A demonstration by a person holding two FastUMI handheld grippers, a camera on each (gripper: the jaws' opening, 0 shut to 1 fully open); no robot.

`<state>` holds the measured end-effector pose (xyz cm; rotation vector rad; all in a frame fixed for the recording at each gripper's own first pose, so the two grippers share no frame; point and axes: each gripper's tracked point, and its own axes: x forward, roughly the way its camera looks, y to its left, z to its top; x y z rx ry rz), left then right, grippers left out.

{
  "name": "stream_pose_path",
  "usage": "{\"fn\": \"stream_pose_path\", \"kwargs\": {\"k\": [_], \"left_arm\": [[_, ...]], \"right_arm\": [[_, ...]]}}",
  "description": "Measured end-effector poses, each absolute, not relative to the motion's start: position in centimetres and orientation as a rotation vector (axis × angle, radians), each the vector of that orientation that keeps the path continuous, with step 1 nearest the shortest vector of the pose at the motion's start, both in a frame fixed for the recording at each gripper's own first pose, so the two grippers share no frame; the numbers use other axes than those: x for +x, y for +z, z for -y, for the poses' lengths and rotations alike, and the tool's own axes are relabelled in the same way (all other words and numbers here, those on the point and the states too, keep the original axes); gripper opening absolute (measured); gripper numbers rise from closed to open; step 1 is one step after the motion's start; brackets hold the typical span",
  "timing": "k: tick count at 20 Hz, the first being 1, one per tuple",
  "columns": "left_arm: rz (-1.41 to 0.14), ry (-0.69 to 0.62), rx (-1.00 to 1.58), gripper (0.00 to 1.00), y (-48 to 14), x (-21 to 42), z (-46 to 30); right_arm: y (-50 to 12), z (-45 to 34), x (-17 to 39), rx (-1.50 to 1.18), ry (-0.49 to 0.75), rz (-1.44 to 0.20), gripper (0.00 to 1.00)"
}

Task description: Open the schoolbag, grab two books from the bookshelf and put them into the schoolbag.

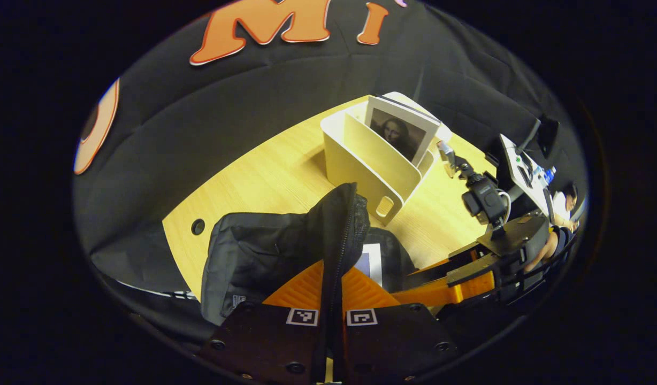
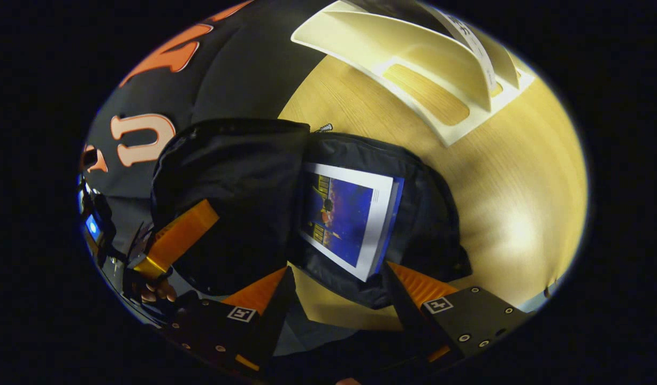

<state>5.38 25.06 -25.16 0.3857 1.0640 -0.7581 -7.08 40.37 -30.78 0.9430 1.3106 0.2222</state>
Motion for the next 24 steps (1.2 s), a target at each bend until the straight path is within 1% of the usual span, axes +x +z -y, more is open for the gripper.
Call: {"fn": "stream_pose_path", "kwargs": {"k": [6,13,19,24], "left_arm": [[-1.08,-0.675,0.375,0.05,-25.6,5.8,-25.2],[-1.12,-0.614,0.321,0.05,-26.8,5.8,-24.8],[-1.145,-0.567,0.279,0.05,-27.7,5.8,-24.4],[-1.167,-0.514,0.224,0.05,-28.4,5.3,-24.4]], "right_arm": [[-28.6,-33.0,-6.3,0.798,0.219,-1.356,0.98],[-23.8,-23.7,-2.7,0.58,0.172,-1.264,0.98],[-19.8,-18.4,2.0,0.401,0.198,-1.232,0.98],[-19.2,-16.0,5.3,0.291,0.252,-1.289,0.98]]}}
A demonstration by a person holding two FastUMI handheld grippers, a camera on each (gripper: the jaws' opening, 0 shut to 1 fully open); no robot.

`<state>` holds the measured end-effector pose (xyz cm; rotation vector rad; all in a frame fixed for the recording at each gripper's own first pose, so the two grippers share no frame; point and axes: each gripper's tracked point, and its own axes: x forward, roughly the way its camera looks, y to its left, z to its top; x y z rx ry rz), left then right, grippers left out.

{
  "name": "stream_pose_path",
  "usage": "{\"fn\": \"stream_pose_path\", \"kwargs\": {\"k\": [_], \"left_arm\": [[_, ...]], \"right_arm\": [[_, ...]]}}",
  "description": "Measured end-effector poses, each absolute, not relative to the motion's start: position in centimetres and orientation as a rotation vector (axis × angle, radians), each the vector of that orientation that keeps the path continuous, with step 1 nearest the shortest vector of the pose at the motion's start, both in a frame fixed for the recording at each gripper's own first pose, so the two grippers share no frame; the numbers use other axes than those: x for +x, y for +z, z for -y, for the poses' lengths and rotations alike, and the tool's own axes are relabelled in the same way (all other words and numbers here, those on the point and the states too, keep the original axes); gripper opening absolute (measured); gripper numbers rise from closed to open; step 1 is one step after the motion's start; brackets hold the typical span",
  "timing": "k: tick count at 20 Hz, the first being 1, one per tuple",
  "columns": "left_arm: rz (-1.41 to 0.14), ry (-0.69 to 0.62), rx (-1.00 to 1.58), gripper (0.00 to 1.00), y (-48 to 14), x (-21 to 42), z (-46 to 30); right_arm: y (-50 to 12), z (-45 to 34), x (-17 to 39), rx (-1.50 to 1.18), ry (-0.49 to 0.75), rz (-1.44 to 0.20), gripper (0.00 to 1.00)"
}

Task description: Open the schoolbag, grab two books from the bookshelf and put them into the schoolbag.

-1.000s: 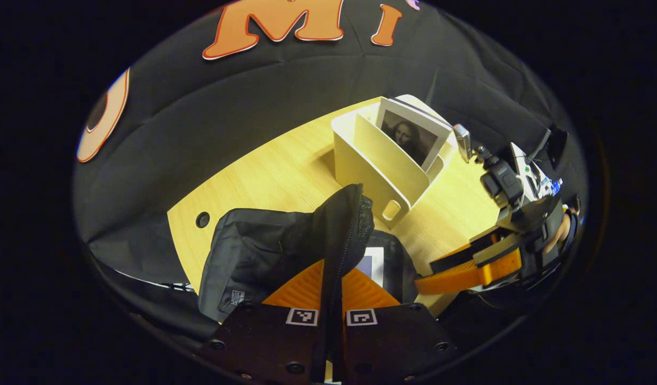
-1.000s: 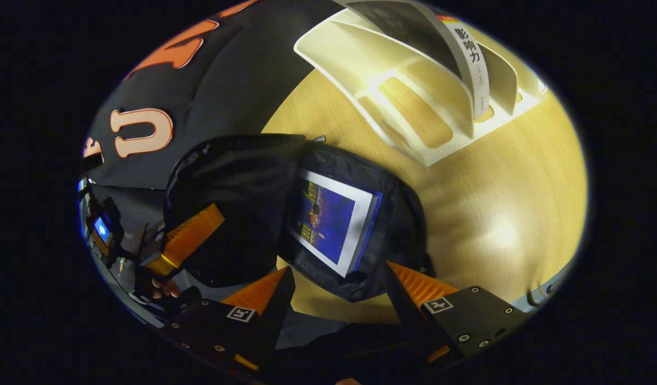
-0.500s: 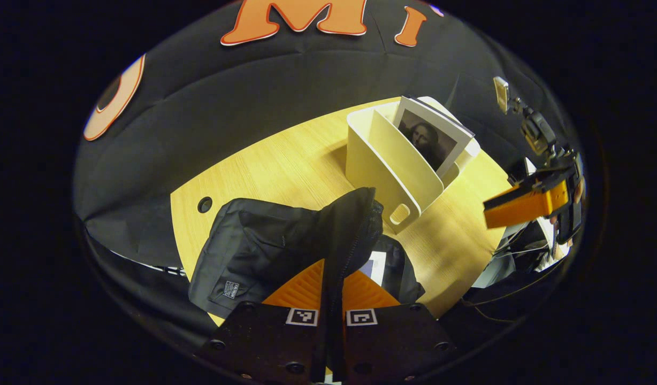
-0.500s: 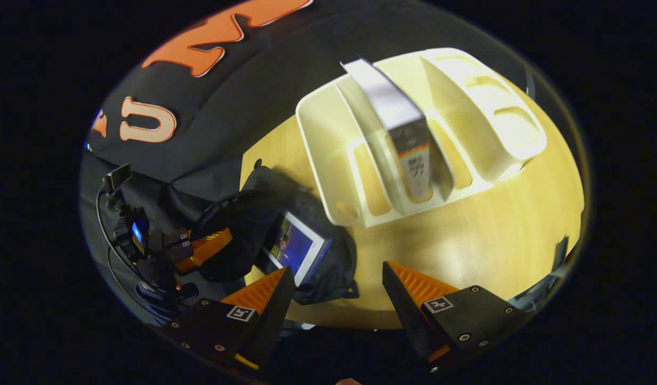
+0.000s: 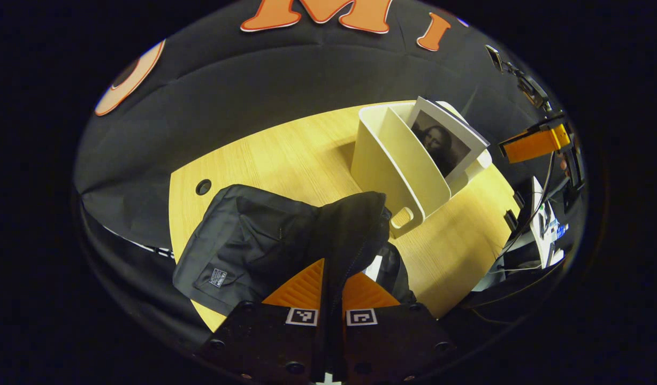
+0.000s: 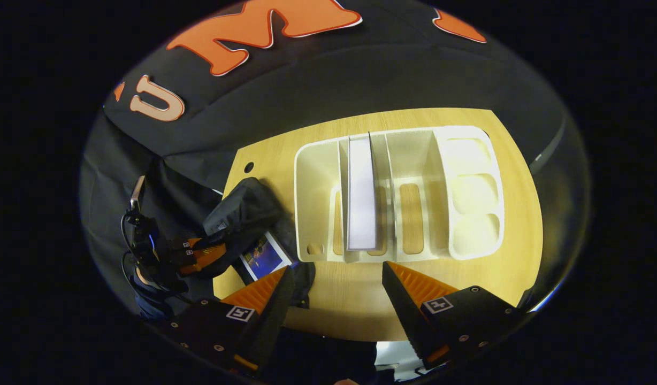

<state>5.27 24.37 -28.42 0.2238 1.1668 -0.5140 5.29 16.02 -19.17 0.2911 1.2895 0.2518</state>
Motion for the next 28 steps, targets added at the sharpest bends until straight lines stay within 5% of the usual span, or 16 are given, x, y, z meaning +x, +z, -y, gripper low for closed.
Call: {"fn": "stream_pose_path", "kwargs": {"k": [6,10,13,14,16,19,20,21,23,24,25,28], "left_arm": [[-1.195,-0.443,0.136,0.06,-29.2,4.3,-24.4],[-1.206,-0.412,0.122,0.06,-29.8,4.2,-24.5],[-1.215,-0.399,0.102,0.06,-30.3,4.0,-24.4],[-1.218,-0.393,0.092,0.06,-30.4,4.0,-24.4],[-1.222,-0.39,0.08,0.06,-30.5,3.8,-24.3],[-1.217,-0.388,0.077,0.06,-30.5,3.9,-24.2],[-1.216,-0.39,0.073,0.06,-30.5,3.8,-24.2],[-1.215,-0.392,0.07,0.06,-30.4,3.7,-24.3],[-1.211,-0.393,0.063,0.06,-30.5,3.7,-24.3],[-1.214,-0.391,0.054,0.06,-30.6,3.7,-24.2],[-1.216,-0.396,0.047,0.06,-30.7,3.6,-23.9],[-1.206,-0.415,0.062,0.06,-30.5,3.7,-24.0]], "right_arm": [[-21.1,-16.3,9.2,0.199,0.32,-1.399,0.95],[-23.7,-16.3,11.3,0.22,0.255,-1.471,0.91],[-25.3,-15.9,12.9,0.237,0.198,-1.492,0.8],[-25.7,-15.7,12.9,0.228,0.189,-1.5,0.64],[-26.8,-15.2,13.1,0.192,0.168,-1.523,0.69],[-27.9,-14.0,13.2,0.14,0.102,-1.537,0.48],[-28.4,-14.0,13.2,0.14,0.092,-1.537,0.51],[-28.0,-13.9,13.1,0.135,0.082,-1.539,0.39],[-28.0,-13.7,12.8,0.116,0.075,-1.542,0.37],[-27.8,-13.7,12.9,0.12,0.074,-1.541,0.46],[-27.5,-13.8,12.8,0.131,0.071,-1.536,0.36],[-25.1,-13.5,12.2,0.163,0.062,-1.507,0.35]]}}
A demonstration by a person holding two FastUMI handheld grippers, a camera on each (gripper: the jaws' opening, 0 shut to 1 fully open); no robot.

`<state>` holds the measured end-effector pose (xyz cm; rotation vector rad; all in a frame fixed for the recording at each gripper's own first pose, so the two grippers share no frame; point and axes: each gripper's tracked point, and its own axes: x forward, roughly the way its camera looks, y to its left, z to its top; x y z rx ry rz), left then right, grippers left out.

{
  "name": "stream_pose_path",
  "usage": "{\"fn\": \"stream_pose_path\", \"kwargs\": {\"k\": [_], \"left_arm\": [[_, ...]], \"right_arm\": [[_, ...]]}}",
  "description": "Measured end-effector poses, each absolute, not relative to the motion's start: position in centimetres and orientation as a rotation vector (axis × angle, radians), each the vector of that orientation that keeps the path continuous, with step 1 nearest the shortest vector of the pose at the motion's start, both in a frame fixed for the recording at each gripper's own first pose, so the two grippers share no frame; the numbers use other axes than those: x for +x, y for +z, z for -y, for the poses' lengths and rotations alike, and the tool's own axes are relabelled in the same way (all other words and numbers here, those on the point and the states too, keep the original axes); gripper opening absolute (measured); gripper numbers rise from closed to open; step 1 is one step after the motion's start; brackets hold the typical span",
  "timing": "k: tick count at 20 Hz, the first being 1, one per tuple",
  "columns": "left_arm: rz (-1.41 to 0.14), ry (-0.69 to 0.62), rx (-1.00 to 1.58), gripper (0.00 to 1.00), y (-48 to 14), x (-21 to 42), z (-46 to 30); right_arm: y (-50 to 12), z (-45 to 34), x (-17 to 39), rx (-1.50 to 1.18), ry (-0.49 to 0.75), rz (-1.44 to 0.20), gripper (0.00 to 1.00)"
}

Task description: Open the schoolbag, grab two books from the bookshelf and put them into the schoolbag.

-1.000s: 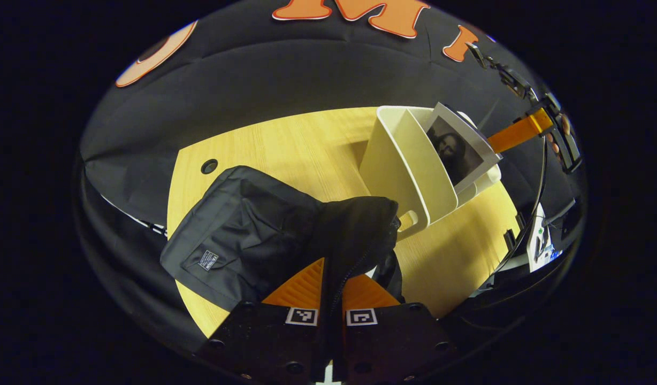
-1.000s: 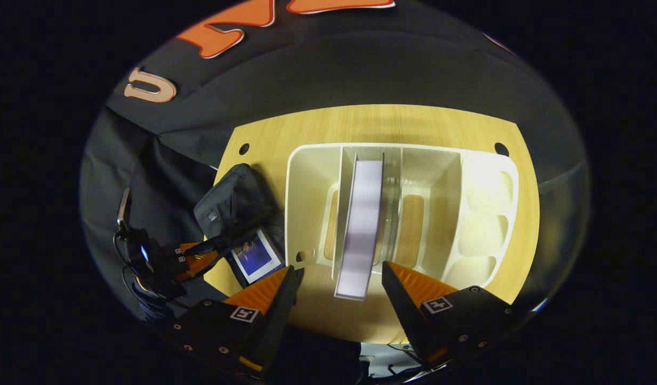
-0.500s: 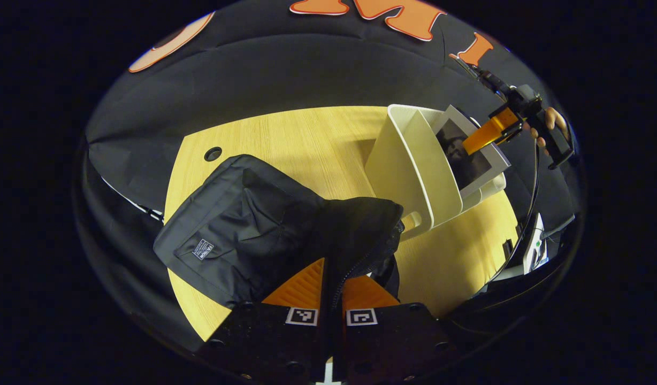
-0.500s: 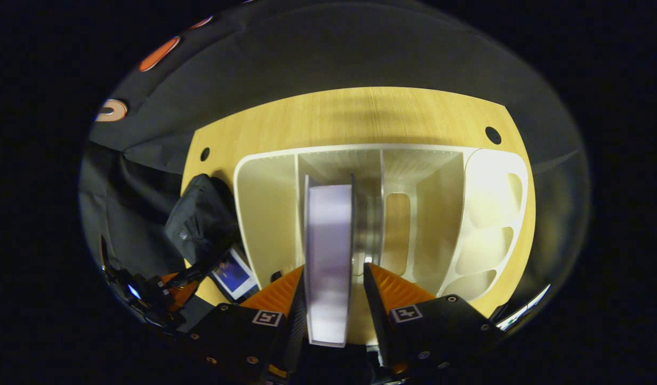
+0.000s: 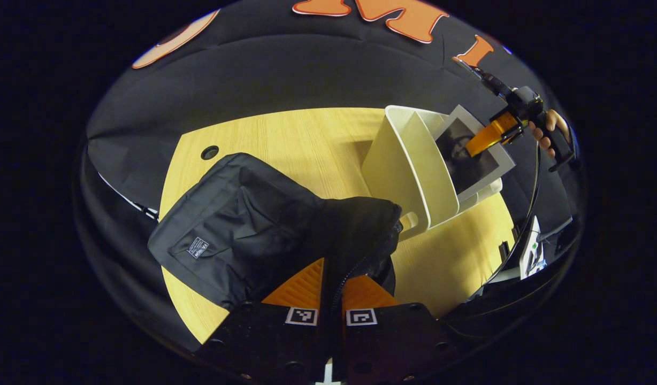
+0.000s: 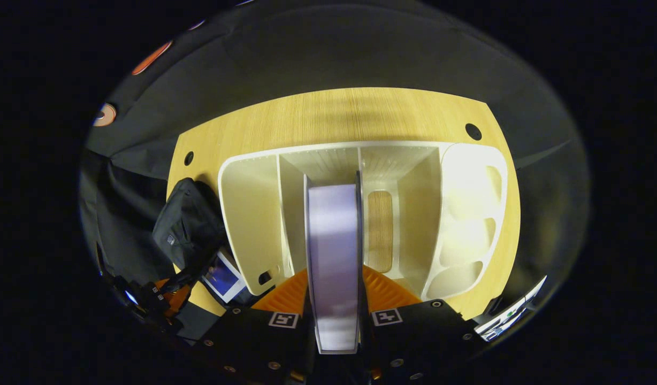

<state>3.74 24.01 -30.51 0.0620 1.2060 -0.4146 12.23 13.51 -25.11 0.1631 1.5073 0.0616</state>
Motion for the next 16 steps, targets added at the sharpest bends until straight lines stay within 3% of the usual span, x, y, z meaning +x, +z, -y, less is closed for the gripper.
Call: {"fn": "stream_pose_path", "kwargs": {"k": [4,5,6,16], "left_arm": [[-1.186,-0.464,0.088,0.05,-30.0,3.9,-24.1],[-1.179,-0.477,0.095,0.05,-29.8,4.0,-24.3],[-1.174,-0.492,0.098,0.05,-29.7,4.1,-24.4],[-1.136,-0.655,0.191,0.05,-29.3,3.8,-26.4]], "right_arm": [[-22.1,-12.6,10.8,0.187,0.033,-1.452,0.34],[-21.1,-12.6,10.4,0.199,0.022,-1.435,0.43],[-20.2,-12.7,10.0,0.211,0.01,-1.418,0.34],[-11.4,-13.8,4.8,0.306,-0.091,-1.226,0.33]]}}
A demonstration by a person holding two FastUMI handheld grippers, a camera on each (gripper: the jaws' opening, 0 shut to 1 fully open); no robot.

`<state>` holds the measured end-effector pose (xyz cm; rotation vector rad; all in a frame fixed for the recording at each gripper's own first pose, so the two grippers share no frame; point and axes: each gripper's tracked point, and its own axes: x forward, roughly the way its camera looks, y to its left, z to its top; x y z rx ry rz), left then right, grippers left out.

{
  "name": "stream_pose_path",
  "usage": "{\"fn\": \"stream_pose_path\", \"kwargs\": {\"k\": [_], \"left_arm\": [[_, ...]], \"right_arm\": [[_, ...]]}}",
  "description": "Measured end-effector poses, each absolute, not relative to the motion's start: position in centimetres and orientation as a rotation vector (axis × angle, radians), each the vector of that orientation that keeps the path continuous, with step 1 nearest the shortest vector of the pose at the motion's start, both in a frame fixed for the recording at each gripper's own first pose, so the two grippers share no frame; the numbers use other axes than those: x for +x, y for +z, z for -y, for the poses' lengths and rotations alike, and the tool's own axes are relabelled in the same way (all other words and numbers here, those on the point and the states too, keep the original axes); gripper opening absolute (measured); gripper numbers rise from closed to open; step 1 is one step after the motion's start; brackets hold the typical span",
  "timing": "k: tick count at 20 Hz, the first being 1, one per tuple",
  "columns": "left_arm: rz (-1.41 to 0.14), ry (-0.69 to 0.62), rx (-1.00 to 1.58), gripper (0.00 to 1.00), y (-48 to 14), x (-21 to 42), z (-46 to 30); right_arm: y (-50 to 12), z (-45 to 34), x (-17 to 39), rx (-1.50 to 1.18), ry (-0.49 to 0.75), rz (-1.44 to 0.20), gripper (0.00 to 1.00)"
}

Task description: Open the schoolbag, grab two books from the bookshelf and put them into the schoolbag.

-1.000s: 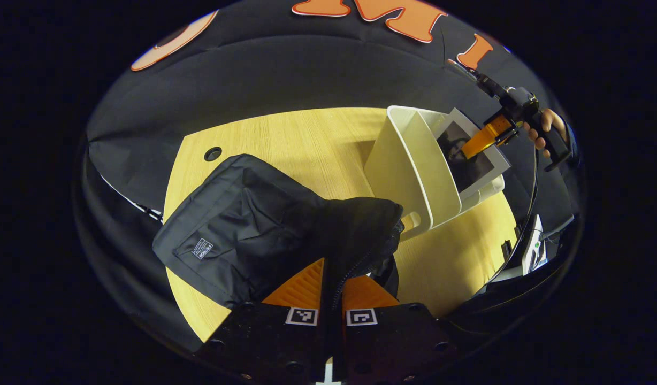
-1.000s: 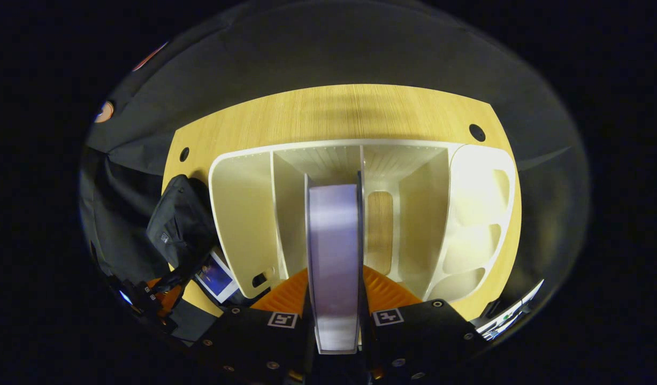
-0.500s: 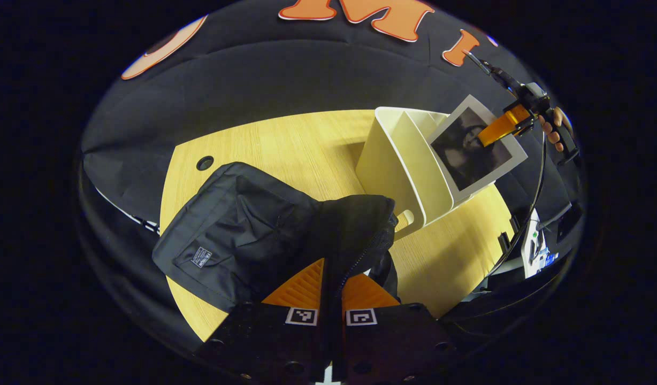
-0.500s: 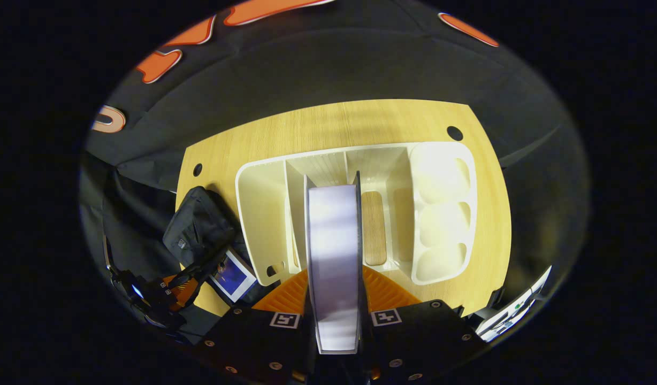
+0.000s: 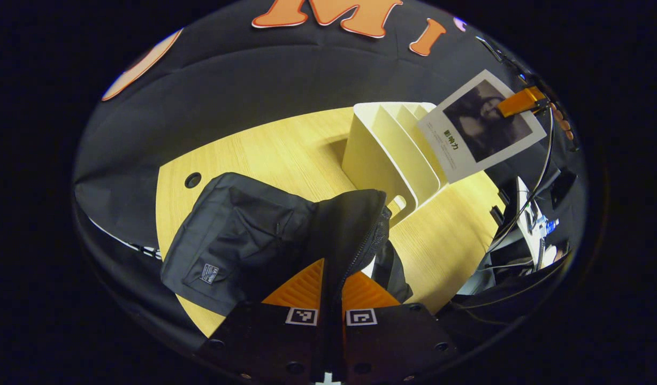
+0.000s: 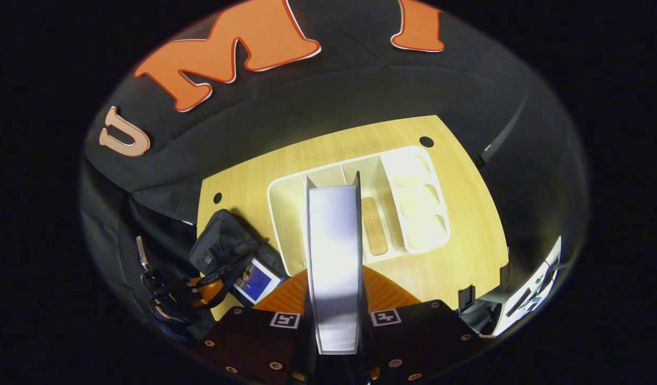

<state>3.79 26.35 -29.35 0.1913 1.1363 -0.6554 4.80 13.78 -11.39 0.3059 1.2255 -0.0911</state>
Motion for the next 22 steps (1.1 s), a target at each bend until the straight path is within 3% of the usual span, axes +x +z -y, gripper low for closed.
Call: {"fn": "stream_pose_path", "kwargs": {"k": [10,22], "left_arm": [[-1.105,-0.808,0.29,0.06,-28.7,4.2,-27.2],[-1.064,-0.859,0.391,0.05,-25.7,6.9,-27.4]], "right_arm": [[-8.4,-18.7,-2.2,0.441,-0.118,-1.089,0.33],[-13.3,-27.3,-7.0,0.772,-0.039,-1.028,0.33]]}}
